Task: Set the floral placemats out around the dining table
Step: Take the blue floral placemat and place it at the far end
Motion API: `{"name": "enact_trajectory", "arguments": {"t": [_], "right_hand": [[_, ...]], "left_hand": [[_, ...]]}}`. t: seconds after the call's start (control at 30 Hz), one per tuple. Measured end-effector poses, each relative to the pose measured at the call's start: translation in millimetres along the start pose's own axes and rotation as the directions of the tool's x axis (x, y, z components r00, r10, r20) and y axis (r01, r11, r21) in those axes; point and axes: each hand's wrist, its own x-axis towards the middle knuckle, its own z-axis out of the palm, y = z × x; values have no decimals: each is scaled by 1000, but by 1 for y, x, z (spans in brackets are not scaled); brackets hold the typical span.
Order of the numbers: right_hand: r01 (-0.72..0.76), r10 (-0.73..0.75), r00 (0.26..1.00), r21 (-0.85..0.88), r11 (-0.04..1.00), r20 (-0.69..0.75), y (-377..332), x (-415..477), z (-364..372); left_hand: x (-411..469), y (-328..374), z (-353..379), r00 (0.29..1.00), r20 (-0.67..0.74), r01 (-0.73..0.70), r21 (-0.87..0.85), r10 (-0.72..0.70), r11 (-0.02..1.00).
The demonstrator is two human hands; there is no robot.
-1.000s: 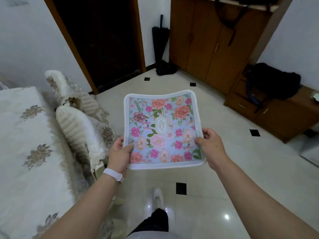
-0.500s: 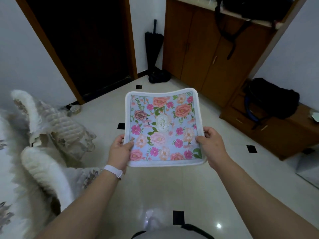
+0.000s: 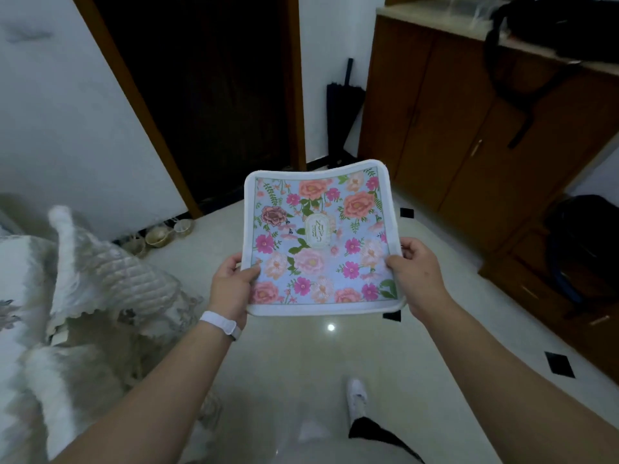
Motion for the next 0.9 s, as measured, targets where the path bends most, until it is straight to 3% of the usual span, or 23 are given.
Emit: {"name": "enact_trajectory", "arguments": {"t": [0.37,0.6,0.9], "right_hand": [[15,-27,968,50,999,250,-71,174,21],[30,-24,920,-9,1000,391,-93,224,88],[71,-9,904,-130,989,427,-106,287,199]], "left_hand": [[84,72,81,976,-180,-123,-12,119,992],[121,108,59,939,-286,-210,-33,192,977],[212,111,14,927,-361,-178,-174,105,969]]}}
